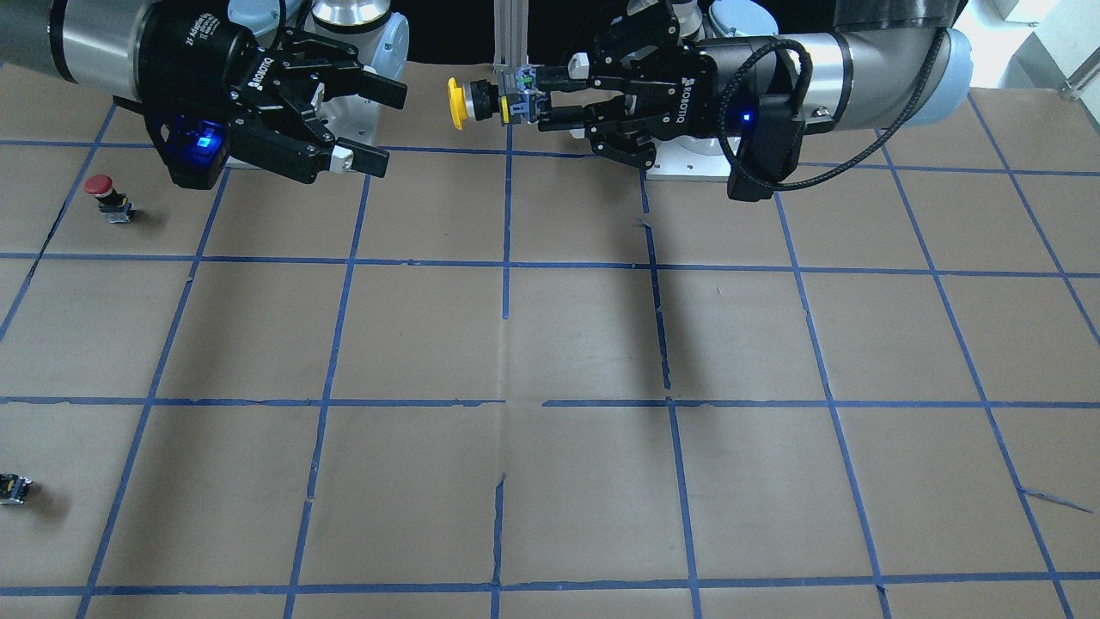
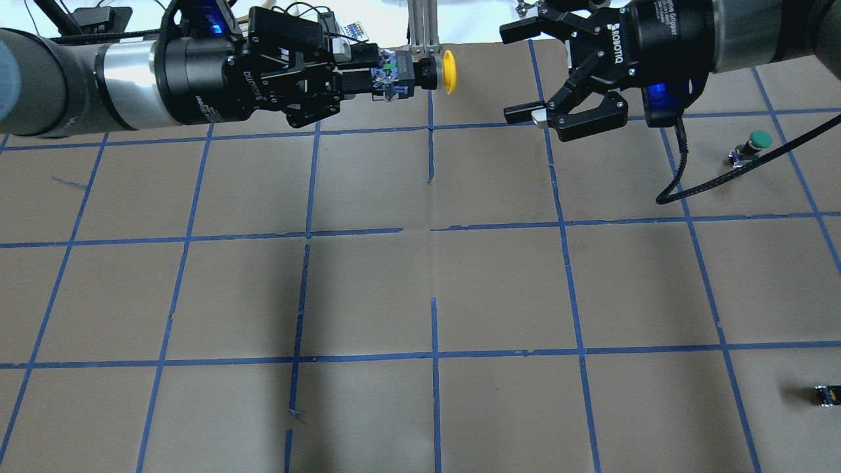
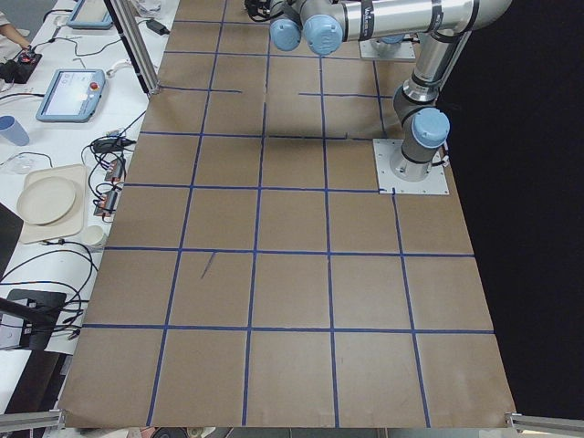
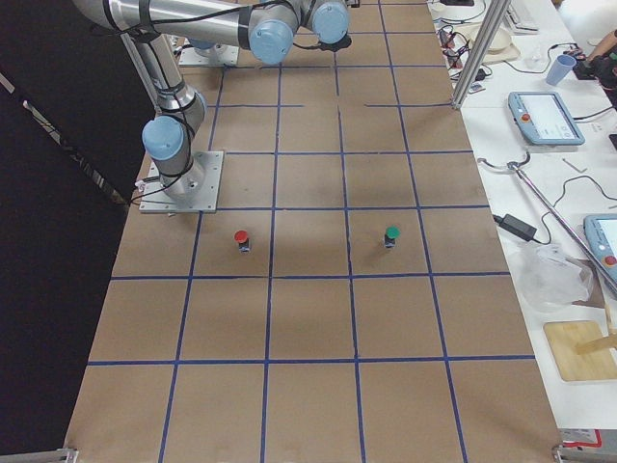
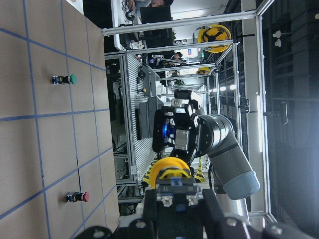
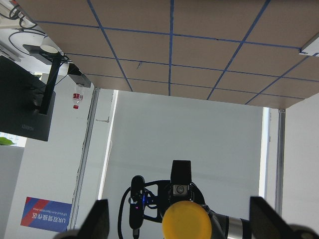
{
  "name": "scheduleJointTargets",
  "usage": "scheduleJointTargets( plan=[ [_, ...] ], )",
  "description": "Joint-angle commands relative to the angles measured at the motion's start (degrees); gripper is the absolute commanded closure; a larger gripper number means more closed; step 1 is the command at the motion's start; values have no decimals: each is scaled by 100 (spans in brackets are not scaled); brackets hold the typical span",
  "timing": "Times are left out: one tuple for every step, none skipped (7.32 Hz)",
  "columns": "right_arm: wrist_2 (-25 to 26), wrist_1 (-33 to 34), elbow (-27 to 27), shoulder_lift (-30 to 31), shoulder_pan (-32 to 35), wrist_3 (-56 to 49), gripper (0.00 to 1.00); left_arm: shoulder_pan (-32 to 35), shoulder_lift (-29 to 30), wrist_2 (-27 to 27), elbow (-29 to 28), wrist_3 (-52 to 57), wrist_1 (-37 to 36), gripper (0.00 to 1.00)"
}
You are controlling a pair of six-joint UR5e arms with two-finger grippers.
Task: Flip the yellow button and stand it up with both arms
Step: 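Close the right gripper on the yellow cap held by the left gripper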
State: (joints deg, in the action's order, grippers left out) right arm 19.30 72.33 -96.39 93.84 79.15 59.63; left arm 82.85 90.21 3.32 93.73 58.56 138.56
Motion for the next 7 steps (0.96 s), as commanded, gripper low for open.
scheduleJointTargets(
  plan=[
    [-76, 61, 6, 73, 258, 83, 1, 108, -39, -122, 14, 6, -22, 82],
    [-76, 70, 67, 21, 233, 101, 1, 117, -39, -121, 14, 6, -22, 82],
    [-145, 70, 67, 29, 233, 101, 1, 117, -39, -139, 14, 6, -22, 82],
    [-346, 70, 67, 64, 242, 327, 1, 117, -48, -139, 14, 6, -22, 82],
    [-348, 157, 50, 90, 250, 486, 1, 126, -39, -148, 5, 6, -22, 82],
    [-348, 176, 15, 82, 250, 488, 1, 126, -48, -139, 14, 6, -22, 82],
    [-357, 185, 15, 82, 250, 488, 4, 126, -48, -139, 14, 6, -22, 82]
  ],
)
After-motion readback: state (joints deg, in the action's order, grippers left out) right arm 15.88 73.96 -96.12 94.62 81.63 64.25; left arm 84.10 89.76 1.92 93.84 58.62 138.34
